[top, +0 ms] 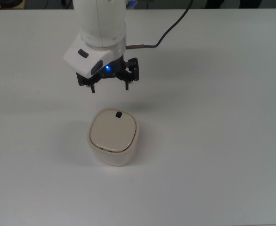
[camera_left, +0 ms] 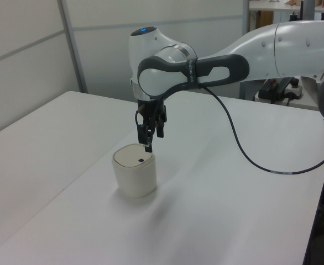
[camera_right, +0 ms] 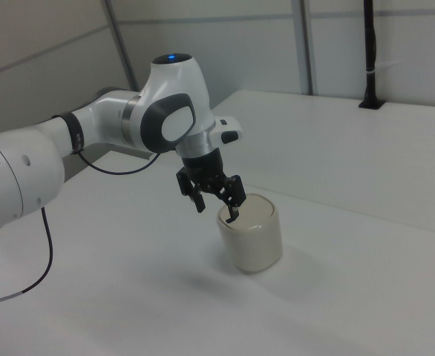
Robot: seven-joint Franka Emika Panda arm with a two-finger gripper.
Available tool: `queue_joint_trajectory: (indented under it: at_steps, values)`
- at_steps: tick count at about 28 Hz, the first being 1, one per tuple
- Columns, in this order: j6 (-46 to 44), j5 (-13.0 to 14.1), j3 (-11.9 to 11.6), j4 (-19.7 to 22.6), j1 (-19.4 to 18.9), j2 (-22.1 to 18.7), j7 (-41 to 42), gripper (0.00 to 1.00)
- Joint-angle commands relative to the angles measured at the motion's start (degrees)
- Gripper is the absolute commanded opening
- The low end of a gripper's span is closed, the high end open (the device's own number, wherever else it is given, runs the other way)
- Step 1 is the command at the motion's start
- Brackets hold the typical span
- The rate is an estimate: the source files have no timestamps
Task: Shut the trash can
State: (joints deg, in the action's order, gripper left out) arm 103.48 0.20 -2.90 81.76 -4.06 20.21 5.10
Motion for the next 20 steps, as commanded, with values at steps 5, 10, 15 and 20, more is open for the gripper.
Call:
queue_joint_trajectory:
  at_steps: [5, 10, 15, 20]
  values:
    - [-2.93, -0.90, -0.53, 0.41, 0.27, -1.40, 0.26, 1.00]
    - [-2.93, -0.81, -0.53, 0.50, 1.07, -1.31, 0.17, 1.00]
    - [-2.93, -0.81, -0.44, 0.50, 0.98, -1.31, 0.08, 1.00]
    - [-2.93, -0.90, -0.53, 0.50, 1.07, -1.31, 0.08, 1.00]
